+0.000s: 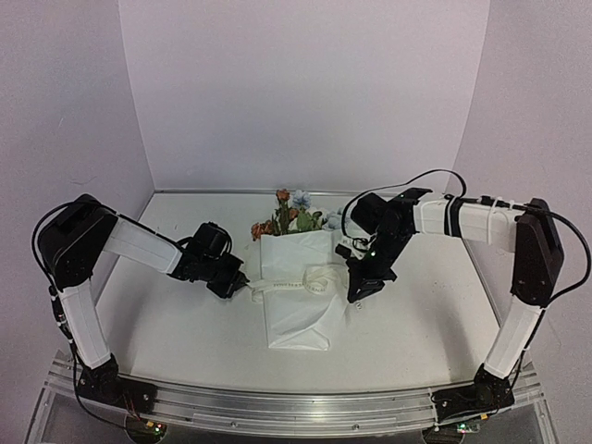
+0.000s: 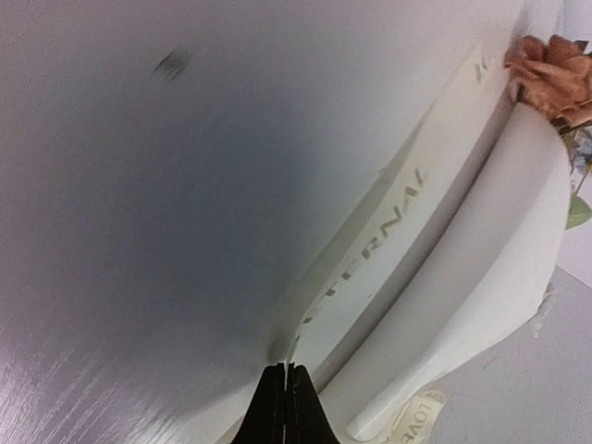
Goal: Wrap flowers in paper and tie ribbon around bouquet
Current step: Tie the ribbon around the folded bouquet.
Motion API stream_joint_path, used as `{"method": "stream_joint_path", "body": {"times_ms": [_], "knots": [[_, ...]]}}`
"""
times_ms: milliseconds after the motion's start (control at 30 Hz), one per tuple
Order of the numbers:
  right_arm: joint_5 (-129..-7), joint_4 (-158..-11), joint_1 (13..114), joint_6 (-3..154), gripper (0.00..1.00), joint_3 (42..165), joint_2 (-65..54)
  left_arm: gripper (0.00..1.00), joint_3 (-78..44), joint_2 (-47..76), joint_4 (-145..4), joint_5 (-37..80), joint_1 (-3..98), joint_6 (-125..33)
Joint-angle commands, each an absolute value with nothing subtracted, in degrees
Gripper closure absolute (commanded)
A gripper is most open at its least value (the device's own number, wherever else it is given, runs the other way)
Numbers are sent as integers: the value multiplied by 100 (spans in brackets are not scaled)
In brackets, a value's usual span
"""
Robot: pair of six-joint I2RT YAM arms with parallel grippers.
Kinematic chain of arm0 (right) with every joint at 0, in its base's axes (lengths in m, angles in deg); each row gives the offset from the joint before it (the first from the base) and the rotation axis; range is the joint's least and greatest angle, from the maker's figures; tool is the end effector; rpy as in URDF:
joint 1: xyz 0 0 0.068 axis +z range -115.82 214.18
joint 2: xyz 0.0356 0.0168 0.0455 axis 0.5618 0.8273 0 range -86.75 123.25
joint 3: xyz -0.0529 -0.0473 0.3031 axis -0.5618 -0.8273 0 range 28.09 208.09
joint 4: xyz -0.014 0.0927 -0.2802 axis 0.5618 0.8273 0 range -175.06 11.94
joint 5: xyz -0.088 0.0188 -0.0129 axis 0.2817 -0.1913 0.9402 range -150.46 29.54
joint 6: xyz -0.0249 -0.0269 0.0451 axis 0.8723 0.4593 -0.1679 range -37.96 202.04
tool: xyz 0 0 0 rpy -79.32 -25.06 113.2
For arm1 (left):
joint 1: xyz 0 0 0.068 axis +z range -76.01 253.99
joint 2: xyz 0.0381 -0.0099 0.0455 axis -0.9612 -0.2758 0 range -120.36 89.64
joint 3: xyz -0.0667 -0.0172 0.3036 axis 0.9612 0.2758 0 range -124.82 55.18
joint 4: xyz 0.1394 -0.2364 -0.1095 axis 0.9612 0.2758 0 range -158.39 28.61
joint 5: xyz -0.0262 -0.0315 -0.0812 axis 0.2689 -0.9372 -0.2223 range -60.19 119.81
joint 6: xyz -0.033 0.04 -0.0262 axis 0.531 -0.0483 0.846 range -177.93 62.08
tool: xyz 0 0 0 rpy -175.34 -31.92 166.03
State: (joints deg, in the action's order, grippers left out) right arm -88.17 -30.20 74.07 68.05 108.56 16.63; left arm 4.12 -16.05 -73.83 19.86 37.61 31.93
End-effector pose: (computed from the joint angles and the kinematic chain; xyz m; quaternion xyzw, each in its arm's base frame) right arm 0.2914 0.2687 0.2463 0.2412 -0.9351 -0.2591 0.0158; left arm 0.3089 -0.2365 0.1243 -0.3931 0.8475 -0.3466 0.0846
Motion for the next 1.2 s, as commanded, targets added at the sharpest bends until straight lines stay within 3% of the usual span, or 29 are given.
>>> {"method": "stream_joint_path", "body": {"times_ms": [0, 267, 667, 1167], "knots": [[-9674, -2973, 6964, 7180, 100, 10600, 1194, 100, -218, -1482, -6942, 2754, 4003, 2136], [-9567, -2961, 5941, 6676, 100, 10624, 1497, 100, -209, -1331, -6602, 3086, 4615, 1068], [-6522, -2665, 5450, 5989, 100, 10281, 1641, 100, 317, -824, -6323, 3183, 5506, 287], [-4938, -2089, 4740, 6126, 100, 10274, 1555, 100, 522, -156, -5876, 3586, 6360, -344]]}}
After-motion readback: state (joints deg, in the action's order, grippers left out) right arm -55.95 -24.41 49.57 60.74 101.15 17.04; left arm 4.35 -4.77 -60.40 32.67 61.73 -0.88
